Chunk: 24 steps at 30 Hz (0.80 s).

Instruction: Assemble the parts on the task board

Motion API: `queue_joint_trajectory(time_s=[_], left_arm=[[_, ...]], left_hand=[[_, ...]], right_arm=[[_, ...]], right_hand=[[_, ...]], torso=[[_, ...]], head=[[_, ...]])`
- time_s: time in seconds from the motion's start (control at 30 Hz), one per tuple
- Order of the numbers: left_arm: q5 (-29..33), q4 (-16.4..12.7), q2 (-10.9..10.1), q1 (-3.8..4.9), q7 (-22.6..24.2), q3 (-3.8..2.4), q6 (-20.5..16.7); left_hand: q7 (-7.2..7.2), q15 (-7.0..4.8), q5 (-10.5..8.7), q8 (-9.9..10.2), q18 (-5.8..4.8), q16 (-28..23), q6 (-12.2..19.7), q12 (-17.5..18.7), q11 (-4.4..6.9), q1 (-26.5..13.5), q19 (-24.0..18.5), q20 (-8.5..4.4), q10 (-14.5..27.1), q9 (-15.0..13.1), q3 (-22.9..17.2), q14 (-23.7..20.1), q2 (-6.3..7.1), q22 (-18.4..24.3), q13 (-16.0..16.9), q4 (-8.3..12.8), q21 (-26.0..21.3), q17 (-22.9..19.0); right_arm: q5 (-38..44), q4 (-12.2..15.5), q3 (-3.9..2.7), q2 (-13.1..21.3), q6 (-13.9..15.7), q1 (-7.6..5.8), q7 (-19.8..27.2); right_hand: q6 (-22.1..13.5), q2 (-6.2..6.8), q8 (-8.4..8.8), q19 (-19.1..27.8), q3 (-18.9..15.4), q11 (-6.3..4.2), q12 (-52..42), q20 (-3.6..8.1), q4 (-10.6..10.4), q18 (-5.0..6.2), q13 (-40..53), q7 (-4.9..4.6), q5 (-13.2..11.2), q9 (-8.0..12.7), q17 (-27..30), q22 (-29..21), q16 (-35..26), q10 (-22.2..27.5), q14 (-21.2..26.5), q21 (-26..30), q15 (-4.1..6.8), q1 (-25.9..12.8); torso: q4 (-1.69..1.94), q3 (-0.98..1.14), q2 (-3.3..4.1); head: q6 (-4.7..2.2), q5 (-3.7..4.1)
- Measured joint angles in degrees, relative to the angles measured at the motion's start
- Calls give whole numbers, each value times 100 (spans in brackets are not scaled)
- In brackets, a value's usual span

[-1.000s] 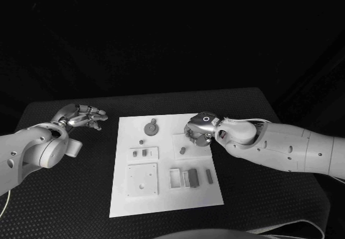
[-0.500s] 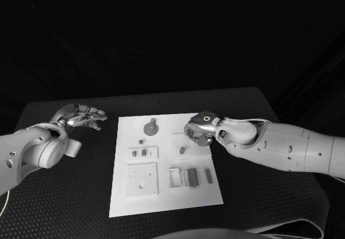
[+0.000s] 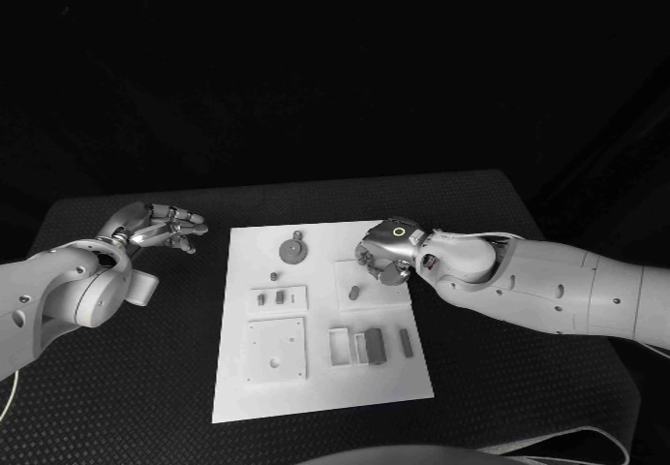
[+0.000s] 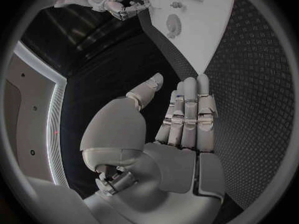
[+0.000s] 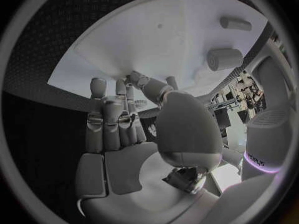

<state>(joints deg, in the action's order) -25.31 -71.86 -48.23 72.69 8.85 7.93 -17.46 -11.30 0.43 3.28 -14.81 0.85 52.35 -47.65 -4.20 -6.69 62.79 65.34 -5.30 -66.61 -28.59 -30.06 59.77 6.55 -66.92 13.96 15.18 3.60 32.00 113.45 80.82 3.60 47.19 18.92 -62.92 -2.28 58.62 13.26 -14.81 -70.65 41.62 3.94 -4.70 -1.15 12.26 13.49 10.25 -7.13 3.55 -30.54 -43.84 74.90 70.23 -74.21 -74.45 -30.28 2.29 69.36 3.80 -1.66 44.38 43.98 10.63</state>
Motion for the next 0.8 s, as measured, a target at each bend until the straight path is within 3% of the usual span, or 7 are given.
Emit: queue_joint_trajectory(time_s=[0.33,0.53,0.8], left_arm=[[0,1,-2,0,0,0,0],[0,2,-2,0,0,0,-1],[0,5,-2,0,0,0,-1]], left_hand=[[0,0,0,-23,0,0,0,0,1,0,0,0,-1,0,0,0,0,2,-1,0,0,0],[0,0,0,-23,0,0,0,0,1,0,0,0,-1,0,0,0,0,4,-1,0,0,-1],[-21,0,0,-22,0,0,21,0,1,0,0,0,-1,0,0,0,0,4,4,0,0,0]], right_arm=[[21,-17,0,-12,33,7,-14],[71,-22,3,-12,42,10,-31],[168,-13,3,-14,42,12,-44]], right_hand=[[167,-72,-104,-31,-20,-92,-81,11,-65,0,72,78,0,-73,-16,0,35,-203,-5,-44,66,9],[232,-185,-176,-33,-21,-152,-129,11,-66,0,126,108,-1,-122,-23,0,75,-308,-4,-58,131,33],[314,-289,-233,-41,-32,-181,-169,2,34,0,194,149,-5,-184,-32,0,99,-392,-3,-112,174,81]], torso=[[0,-1,0],[-1,1,0],[-3,2,0]], head=[[7,-4],[8,-2],[5,9]])
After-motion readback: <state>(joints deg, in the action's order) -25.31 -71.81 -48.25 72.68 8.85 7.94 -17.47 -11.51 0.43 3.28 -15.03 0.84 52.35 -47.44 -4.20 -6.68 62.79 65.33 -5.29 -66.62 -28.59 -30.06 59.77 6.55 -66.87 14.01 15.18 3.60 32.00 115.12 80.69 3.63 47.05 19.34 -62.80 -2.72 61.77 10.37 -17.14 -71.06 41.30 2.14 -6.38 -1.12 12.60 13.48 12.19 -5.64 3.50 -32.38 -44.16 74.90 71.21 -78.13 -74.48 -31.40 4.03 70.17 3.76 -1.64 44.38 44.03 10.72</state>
